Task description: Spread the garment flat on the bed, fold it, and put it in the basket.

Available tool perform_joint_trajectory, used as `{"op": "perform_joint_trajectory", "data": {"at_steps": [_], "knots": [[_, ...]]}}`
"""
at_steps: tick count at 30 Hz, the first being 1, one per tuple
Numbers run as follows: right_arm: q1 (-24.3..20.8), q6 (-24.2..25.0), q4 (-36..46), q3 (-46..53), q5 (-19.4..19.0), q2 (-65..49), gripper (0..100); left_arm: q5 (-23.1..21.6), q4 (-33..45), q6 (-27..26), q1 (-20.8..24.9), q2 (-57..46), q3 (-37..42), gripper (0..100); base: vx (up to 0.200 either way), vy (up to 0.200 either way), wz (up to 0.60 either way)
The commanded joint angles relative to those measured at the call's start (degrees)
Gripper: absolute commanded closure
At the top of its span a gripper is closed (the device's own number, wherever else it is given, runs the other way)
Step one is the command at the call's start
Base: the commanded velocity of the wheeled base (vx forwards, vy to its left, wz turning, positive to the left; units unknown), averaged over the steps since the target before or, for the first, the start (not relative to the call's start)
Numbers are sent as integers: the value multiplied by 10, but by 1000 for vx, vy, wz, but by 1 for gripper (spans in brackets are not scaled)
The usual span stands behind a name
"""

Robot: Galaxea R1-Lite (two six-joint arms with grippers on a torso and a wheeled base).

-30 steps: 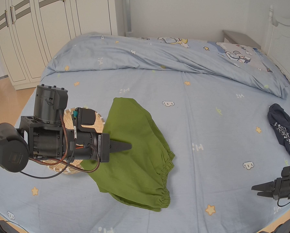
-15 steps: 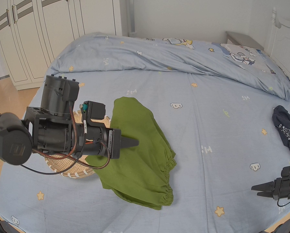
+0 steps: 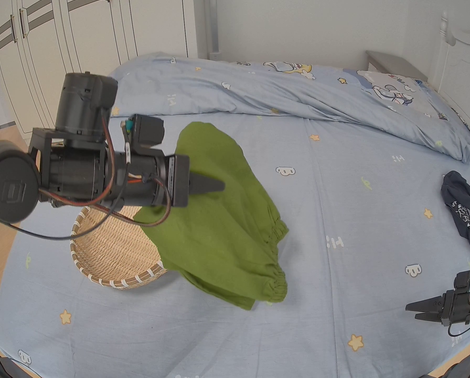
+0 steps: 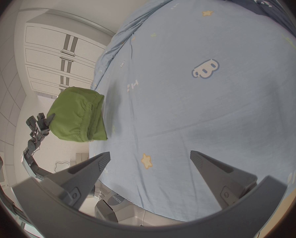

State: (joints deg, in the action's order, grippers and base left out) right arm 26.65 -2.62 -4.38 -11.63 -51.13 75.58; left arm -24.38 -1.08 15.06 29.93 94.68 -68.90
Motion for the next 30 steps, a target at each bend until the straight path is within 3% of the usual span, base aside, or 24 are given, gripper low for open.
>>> {"op": "perform_joint_trajectory", "data": {"at_steps": [1, 6, 15, 16, 20, 30], "knots": [[-4, 1, -1, 0, 1, 1, 0, -8, -1, 3, -22, 1, -51, 100, 0, 0, 0], [-4, 1, -1, 0, 1, 3, 0, -35, 2, 5, -50, 17, -97, 100, 0, 0, 0], [-3, 1, -8, 1, 1, 3, 0, -58, 10, 5, -111, 16, -110, 100, 0, 0, 0], [-3, 1, -14, 6, 1, 7, 0, -81, 11, 5, -138, 16, -104, 100, 0, 0, 0], [-3, 1, -29, 13, 1, 10, 0, -104, 6, 5, -170, 18, -79, 100, 0, 0, 0], [-3, 1, -31, 13, 6, 14, 0, -118, -1, 1, -220, 16, -33, 100, 0, 0, 0]]}}
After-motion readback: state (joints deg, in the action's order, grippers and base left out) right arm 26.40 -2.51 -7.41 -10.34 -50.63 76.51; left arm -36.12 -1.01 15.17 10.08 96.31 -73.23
